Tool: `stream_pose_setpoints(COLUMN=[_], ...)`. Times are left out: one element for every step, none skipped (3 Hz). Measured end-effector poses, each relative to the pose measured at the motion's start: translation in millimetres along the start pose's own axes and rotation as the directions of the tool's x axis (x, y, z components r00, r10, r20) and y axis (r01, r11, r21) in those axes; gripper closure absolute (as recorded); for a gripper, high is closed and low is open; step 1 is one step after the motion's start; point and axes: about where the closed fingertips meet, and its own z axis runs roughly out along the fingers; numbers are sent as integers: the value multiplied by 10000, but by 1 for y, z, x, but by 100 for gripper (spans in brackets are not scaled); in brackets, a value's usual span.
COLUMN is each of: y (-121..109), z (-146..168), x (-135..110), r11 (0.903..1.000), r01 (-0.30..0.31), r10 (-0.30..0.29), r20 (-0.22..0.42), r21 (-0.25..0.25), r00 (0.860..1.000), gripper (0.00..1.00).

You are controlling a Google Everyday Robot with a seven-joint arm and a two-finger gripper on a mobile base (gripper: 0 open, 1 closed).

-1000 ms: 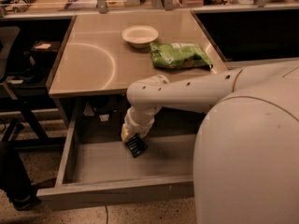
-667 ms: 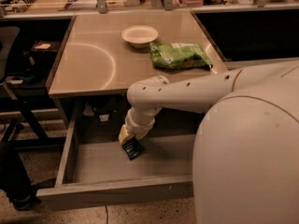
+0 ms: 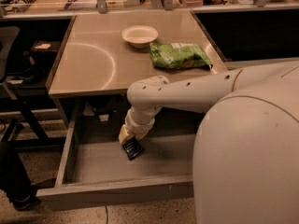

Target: Pick rxbar blueberry from top drawer and place on counter

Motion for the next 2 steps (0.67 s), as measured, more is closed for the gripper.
stream_pose_setpoints(y=[-15,-29], z=[-10,-20], x=[5,13], r11=[9992,9973], r01=[-394,-730], r10=[393,731], r20=[-182,-314], r21=[-8,35], r00=[9991,9968], gripper=[100,100])
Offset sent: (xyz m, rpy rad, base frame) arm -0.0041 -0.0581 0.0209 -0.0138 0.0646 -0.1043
